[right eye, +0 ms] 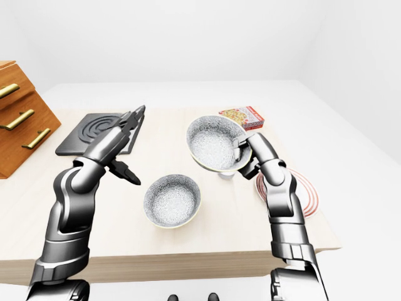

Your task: Pick the akita bowl from table center and place it on the plate.

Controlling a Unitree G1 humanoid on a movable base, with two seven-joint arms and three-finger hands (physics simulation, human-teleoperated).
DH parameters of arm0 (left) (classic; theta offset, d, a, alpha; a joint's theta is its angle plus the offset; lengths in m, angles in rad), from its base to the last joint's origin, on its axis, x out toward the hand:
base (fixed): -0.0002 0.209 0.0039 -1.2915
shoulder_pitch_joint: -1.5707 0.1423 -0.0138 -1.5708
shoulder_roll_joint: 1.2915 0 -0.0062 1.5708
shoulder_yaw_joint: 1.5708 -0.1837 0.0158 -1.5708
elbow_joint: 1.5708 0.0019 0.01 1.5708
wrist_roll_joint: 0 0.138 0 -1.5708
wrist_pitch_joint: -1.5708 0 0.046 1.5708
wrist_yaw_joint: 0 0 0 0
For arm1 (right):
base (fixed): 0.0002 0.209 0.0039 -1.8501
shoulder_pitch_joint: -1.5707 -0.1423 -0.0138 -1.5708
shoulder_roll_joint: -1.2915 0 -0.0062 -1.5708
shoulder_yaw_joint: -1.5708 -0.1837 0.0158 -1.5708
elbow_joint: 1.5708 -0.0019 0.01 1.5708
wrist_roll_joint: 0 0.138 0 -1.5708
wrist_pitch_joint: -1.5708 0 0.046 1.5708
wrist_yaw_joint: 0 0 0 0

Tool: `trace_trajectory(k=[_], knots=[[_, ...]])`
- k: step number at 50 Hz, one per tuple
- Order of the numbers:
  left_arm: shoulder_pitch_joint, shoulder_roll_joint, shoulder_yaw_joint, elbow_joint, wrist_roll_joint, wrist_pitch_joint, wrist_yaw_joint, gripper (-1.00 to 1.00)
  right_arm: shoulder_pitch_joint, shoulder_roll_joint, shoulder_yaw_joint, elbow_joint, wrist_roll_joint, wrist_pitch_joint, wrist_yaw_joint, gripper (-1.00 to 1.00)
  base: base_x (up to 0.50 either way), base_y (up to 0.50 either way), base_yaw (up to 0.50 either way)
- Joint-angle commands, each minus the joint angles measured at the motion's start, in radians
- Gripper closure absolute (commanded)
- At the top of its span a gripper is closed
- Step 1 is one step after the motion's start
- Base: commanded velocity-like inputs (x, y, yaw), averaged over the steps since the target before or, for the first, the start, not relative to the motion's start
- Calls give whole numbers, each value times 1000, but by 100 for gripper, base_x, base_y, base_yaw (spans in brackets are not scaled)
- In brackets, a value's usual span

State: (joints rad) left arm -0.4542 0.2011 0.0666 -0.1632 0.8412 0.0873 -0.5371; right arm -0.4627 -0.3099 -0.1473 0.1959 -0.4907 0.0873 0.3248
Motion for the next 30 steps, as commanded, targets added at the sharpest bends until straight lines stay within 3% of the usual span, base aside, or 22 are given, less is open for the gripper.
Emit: trace_trajectory(k=[1,30], knots=[[41,-14,-8,44,-32,0,52,-100,33,-73,-66,3,-4,0,-8,100,0,0,0],[60,-13,-8,58,-61,0,73,-100,161,-179,-198,29,-21,0,-21,100,0,0,0]])
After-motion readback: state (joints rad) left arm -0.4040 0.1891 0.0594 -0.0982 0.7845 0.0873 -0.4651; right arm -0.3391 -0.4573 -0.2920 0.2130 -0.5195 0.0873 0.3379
